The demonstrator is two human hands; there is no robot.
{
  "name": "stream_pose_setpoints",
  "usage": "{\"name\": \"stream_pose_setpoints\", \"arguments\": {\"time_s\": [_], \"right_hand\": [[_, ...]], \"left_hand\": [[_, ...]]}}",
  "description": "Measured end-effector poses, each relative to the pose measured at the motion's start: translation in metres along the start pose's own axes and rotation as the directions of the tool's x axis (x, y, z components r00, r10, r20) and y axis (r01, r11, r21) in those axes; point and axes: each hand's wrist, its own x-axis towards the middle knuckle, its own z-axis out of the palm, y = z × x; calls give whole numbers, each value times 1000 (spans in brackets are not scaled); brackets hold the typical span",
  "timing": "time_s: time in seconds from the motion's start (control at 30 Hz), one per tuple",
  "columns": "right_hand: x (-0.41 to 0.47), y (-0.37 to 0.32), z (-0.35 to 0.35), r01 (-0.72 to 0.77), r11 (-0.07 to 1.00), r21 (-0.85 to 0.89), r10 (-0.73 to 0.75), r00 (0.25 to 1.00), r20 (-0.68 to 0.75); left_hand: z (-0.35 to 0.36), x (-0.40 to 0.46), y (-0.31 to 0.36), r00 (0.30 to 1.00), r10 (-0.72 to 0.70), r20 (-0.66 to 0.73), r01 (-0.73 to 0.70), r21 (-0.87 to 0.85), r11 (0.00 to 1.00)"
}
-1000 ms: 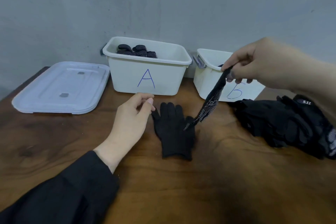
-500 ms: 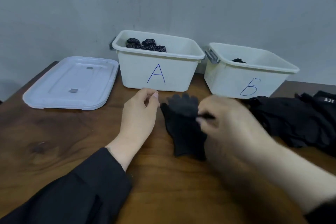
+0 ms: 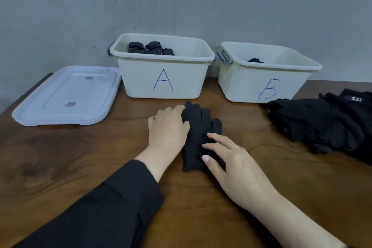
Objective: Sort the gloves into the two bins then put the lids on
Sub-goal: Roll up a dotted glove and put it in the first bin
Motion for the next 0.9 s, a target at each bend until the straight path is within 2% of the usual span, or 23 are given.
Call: {"name": "stream_pose_setpoints", "arguments": {"time_s": [0.13, 0.2, 0.4, 0.47, 0.57, 0.63, 0.73, 0.83, 0.9], "right_hand": [[-1, 1, -3, -53, 994, 93, 55, 998, -20], [-1, 1, -4, -45, 995, 92, 46, 999, -13], [0, -1, -5, 44, 997, -61, -37, 994, 104], [0, 0, -4, 47, 998, -45, -42, 994, 96], [1, 2, -6, 35, 999, 18, -36, 998, 48], [1, 6, -8, -3, 995, 98, 5, 1000, -15], [3, 22, -12, -53, 986, 161, 73, 989, -126], [8, 51, -27, -76, 989, 126, 109, 954, -278], [10, 80, -45, -109, 994, 17, 108, 924, -368]], "left_hand": [[-4, 1, -4, 1000, -3, -31, -3, -177, 984], [-13, 3, -16, 996, -38, -77, 21, -214, 977], [-34, 8, -65, 984, -127, -124, 111, -129, 985], [-36, 10, -73, 983, -131, -127, 130, -18, 991], [-40, 8, -57, 961, -113, -253, 150, 132, 980], [-41, -2, -27, 954, 33, -298, 0, 110, 994], [-26, -28, 26, 941, 288, -178, -282, 60, 958], [-4, -51, 61, 898, 437, -51, -437, -2, 899], [10, -58, 71, 874, 482, 66, -482, -8, 876]]}}
